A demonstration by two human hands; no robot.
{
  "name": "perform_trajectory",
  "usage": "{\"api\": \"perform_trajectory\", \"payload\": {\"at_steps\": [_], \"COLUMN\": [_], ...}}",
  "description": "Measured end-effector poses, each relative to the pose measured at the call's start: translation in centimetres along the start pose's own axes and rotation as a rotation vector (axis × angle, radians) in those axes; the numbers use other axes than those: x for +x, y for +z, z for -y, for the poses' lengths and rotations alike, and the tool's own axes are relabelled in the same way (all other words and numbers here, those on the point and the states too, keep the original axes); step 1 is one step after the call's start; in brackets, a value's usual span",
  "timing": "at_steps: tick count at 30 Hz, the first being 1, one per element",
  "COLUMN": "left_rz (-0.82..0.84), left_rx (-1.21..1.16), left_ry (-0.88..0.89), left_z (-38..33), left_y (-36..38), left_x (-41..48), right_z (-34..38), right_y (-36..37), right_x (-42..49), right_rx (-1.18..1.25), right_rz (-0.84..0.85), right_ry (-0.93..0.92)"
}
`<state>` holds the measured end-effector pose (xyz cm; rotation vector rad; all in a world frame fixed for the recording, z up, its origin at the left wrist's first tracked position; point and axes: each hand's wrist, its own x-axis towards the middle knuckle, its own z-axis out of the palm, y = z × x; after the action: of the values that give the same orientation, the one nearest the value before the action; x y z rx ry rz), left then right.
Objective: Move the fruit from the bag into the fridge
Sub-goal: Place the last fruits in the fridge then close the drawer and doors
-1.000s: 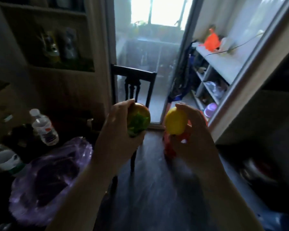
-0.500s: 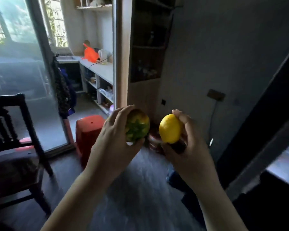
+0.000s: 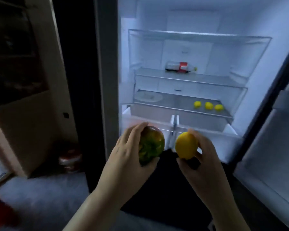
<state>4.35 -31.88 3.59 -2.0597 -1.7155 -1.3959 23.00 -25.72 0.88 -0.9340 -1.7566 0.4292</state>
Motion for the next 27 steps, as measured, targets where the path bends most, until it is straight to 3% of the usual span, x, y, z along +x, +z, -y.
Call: {"api": "perform_trajectory", "payload": {"at_steps": [13, 18, 27], "left_rz": [0.089, 0.148, 0.153], "left_rx": [-0.152, -0.216, -0.183], "left_ry": [0.136, 0.129, 0.057], "left_z": [0.5, 0.9, 1.7], "left_y": [13.3, 18.6, 27.2], "left_x": [14.0, 17.3, 23.6], "right_z": [-8.5, -12.7, -23.8], "right_y": [-4.9, -5.9, -8.3], "right_x": [8.0, 11.4, 20.3], "right_rx": [-0.218, -0.329, -0.3], "right_rz": [-0.13, -0.091, -0.042], "right_ry": [0.162, 0.148, 0.129]}}
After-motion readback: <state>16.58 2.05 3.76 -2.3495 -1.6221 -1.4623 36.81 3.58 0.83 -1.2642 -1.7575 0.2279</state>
